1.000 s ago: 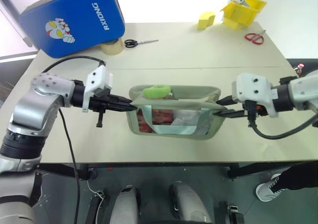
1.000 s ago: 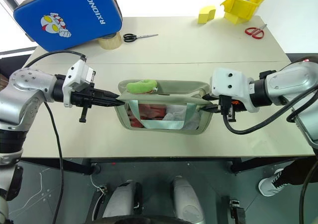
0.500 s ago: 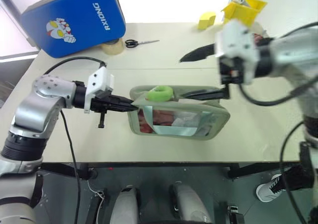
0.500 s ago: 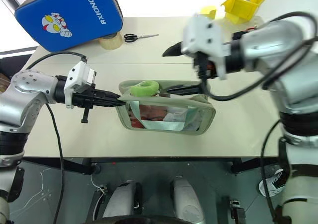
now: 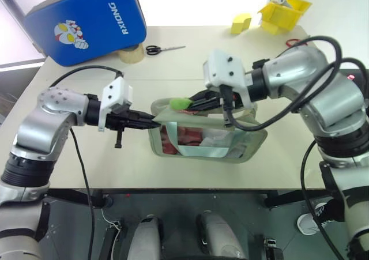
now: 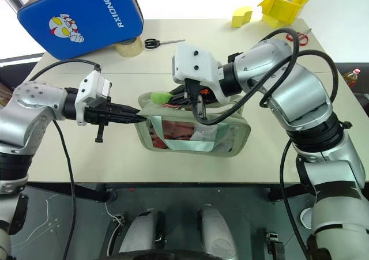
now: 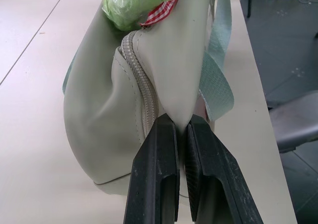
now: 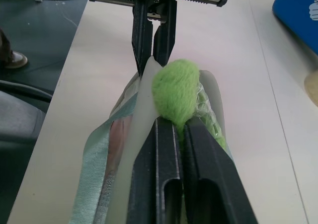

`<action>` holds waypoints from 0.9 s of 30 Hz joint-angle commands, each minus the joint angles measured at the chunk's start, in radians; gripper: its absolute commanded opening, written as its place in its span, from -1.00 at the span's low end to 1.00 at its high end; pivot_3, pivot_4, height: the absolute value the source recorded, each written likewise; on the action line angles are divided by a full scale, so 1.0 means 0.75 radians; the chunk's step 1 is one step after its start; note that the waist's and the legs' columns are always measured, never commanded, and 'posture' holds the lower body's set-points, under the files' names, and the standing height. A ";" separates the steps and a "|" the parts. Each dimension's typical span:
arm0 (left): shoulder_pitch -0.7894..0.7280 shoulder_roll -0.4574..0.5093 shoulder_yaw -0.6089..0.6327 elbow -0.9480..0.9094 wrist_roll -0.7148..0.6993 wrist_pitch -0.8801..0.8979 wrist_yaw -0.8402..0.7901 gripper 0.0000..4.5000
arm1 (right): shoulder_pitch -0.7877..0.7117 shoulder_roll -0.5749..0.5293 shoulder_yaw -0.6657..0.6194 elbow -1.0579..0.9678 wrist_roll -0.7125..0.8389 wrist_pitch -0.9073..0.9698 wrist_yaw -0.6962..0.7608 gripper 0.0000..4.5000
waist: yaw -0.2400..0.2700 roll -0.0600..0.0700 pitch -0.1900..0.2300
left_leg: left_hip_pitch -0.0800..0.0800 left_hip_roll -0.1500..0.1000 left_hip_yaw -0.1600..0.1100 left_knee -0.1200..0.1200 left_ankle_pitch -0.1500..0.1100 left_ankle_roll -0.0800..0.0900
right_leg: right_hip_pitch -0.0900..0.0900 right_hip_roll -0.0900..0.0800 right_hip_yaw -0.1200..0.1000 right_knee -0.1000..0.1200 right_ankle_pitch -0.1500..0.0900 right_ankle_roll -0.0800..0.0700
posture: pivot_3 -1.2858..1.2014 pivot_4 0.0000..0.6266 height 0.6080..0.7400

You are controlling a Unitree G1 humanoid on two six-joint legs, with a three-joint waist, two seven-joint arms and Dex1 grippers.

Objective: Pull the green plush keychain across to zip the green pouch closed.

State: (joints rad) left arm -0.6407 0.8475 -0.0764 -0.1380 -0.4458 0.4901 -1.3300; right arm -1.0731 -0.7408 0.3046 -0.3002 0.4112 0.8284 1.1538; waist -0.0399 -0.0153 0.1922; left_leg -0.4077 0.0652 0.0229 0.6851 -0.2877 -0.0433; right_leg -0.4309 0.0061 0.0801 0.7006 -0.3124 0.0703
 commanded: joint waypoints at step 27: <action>0.070 0.061 0.057 -0.080 -0.059 0.080 0.073 -1.00 | 0.935 -0.581 -0.403 0.074 -0.276 -0.048 -0.370 -0.99 | -0.006 0.000 0.000 | 0.006 0.000 0.002 -0.001 0.000 0.001 | 0.004 0.002 0.004 0.000 0.000 0.000 | 0.03 -0.52 0.96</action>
State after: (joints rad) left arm -0.5940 0.8640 -0.0651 -0.2024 -0.4914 0.5411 -1.2764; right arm -0.3728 -1.1701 -0.0006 -0.2348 0.2366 0.7626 0.9037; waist -0.0446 -0.0151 0.1918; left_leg -0.4034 0.0650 0.0243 0.6844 -0.2880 -0.0426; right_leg -0.4278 0.0079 0.0828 0.7005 -0.3125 0.0704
